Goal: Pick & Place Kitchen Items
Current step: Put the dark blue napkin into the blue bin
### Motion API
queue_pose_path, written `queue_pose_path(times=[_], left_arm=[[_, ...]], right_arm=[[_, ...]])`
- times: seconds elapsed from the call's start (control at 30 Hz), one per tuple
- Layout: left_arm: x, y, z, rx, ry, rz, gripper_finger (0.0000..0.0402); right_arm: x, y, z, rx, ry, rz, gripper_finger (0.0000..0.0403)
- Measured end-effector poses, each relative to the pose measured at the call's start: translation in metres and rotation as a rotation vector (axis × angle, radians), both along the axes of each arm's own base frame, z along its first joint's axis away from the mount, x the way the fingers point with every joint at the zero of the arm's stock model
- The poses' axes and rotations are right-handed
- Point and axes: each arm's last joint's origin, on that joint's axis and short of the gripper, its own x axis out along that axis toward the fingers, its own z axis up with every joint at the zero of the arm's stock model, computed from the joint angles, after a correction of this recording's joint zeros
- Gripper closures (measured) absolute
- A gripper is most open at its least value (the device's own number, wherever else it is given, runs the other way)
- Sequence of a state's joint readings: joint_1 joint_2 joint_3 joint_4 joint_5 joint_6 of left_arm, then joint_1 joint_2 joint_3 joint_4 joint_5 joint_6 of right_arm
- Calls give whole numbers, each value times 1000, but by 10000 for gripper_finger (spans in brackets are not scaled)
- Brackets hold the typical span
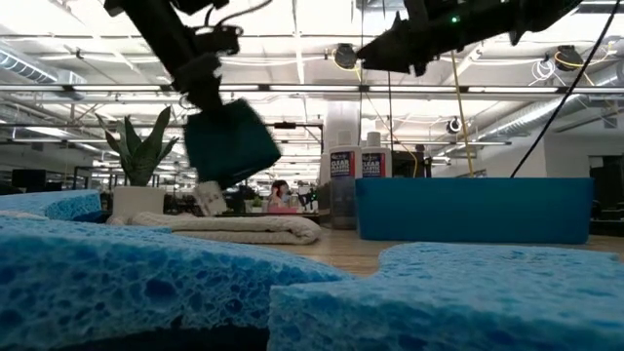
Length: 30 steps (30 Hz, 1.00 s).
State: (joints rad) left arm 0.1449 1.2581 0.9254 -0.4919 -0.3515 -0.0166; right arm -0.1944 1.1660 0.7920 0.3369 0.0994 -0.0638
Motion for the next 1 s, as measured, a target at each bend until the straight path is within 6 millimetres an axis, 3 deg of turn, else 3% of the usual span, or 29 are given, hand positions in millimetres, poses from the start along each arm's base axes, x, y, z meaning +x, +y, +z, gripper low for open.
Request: queue_pose_path(times=[0.23,0.43,0.7,0.87,1.0], left_arm=[[17,-28,6,52,-115,-143,388],[21,-39,5,76,-120,-152,388],[26,-43,-3,75,-93,-154,388],[30,-42,-9,75,-75,-154,387],[32,-42,-11,77,-70,-150,380]], right_arm=[[33,-4,-16,62,5,74,137],[71,-7,-32,174,75,197,109],[114,-14,-56,214,139,247,120],[122,-14,-61,226,130,307,138],[122,-14,-62,229,141,305,178]])
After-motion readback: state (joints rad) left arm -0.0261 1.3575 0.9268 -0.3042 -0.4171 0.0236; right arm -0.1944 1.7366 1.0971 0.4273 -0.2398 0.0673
